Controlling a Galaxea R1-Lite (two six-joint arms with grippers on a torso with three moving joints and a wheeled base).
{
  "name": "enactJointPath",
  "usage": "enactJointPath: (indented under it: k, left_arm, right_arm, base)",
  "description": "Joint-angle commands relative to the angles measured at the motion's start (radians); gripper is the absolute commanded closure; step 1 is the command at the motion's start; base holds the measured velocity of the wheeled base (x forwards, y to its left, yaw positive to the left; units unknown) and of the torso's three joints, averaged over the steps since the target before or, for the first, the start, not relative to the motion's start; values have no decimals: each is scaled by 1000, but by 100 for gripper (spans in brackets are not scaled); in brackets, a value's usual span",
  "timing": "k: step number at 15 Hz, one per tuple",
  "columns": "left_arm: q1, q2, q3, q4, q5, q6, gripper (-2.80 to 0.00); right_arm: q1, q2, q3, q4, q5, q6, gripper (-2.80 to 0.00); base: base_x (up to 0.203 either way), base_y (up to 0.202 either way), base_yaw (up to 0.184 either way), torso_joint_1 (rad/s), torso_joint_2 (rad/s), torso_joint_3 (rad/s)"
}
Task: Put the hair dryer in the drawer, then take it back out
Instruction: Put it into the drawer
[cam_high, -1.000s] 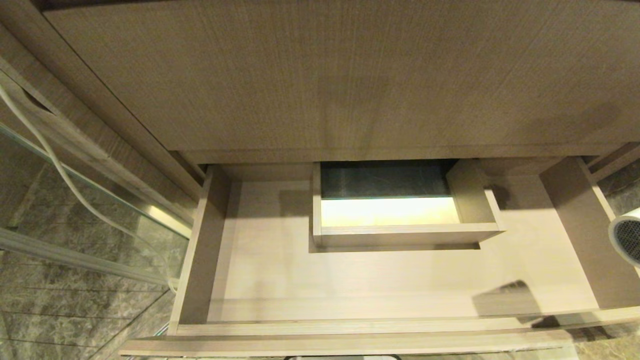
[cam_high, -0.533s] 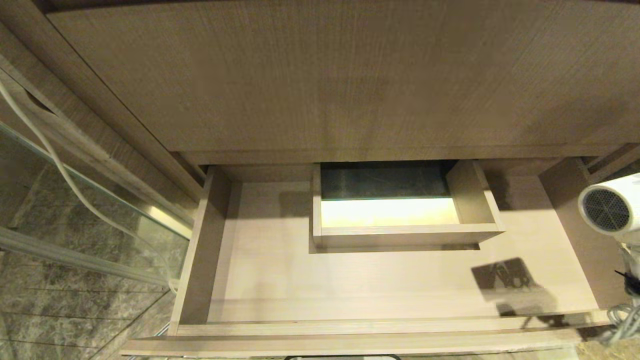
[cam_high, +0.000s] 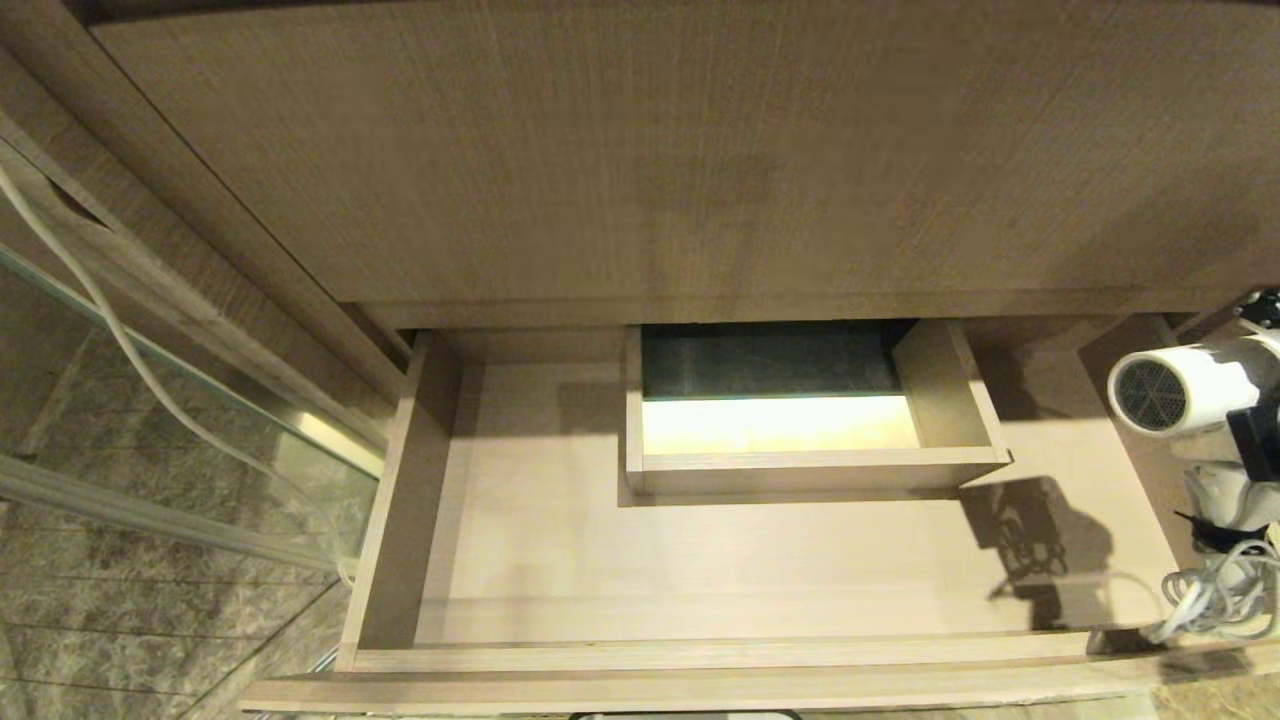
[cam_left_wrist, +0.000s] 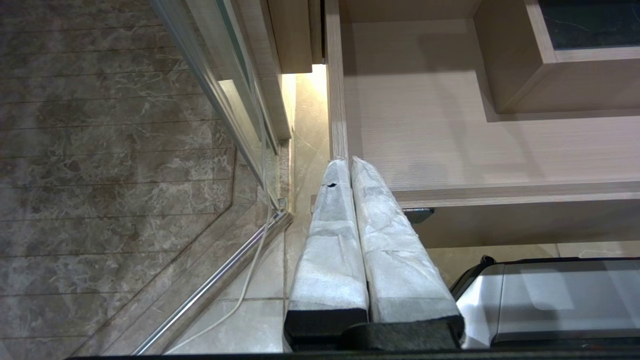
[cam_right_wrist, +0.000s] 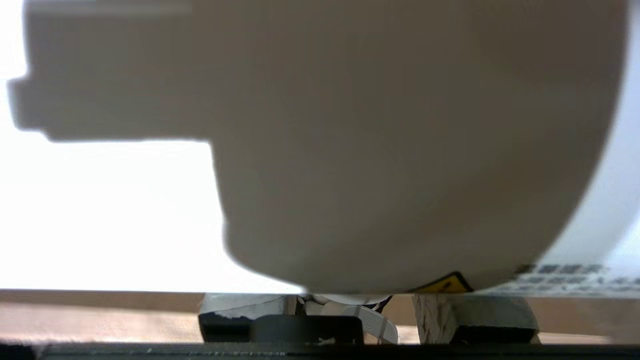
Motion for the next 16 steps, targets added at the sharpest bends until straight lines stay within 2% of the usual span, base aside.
enactJointPath:
  k: [1, 8, 16]
  left_arm:
    - [0, 0, 1, 0, 0, -1, 0]
    - [0, 0, 0, 0, 0, -1, 0]
    - [0, 0, 0, 0, 0, -1, 0]
  right_arm:
    - [-3, 73, -13, -6, 3, 31, 0]
    - [-15, 253, -71, -67, 5, 45, 0]
    - [-38, 569, -289, -167, 6, 45, 0]
  base:
    - [0, 0, 0, 0, 0, 0]
    - [0, 0, 0, 0, 0, 0]
    - [0, 0, 0, 0, 0, 0]
